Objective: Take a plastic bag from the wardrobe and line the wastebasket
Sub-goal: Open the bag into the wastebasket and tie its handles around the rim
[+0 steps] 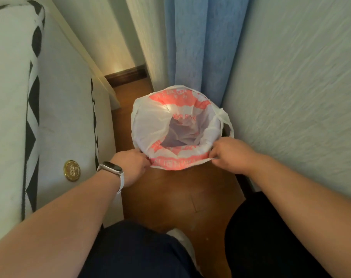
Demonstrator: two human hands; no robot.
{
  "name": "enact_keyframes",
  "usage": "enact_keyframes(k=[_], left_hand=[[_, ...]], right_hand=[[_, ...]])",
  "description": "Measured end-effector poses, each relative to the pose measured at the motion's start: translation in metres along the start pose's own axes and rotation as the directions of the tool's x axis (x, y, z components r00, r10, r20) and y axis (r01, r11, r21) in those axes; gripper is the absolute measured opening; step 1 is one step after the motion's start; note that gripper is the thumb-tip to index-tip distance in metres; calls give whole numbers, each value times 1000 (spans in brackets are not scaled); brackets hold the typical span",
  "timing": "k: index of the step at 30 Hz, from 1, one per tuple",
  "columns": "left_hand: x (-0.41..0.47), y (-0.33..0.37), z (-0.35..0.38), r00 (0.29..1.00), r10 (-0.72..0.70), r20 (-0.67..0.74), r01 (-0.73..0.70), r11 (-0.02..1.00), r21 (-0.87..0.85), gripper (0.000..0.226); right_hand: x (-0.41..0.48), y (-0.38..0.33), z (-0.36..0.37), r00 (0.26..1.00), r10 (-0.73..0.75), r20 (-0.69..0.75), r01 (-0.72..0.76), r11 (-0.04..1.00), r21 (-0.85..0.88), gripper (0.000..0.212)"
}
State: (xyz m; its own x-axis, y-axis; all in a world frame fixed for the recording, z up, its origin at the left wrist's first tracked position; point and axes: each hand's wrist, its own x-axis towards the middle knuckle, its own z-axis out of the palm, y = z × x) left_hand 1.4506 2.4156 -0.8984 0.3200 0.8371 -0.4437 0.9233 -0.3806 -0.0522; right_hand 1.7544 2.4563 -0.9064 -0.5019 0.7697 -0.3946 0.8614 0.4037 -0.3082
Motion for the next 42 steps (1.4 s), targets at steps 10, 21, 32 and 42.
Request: enact_keyframes(k=[10,21,32,42], left_hand=[[1,9,-5,999,-51,-8,51,998,21,28],[23,65,-32,947,86,-310,-166,956,-242,32],[77,116,-24,931,149,-333,-191,977,-97,40],[71,84,-50,943,153,-294,-130,987,98,29]], right_hand=[[4,2,-1,990,74,119,-81,995,61,37],[2,-2,-13,962,23,-273,13,991,131,41],[13,11,-5,968,70,-241,-30,986,165,55],[32,3,-3,913,18,-408,56,984,169,52]])
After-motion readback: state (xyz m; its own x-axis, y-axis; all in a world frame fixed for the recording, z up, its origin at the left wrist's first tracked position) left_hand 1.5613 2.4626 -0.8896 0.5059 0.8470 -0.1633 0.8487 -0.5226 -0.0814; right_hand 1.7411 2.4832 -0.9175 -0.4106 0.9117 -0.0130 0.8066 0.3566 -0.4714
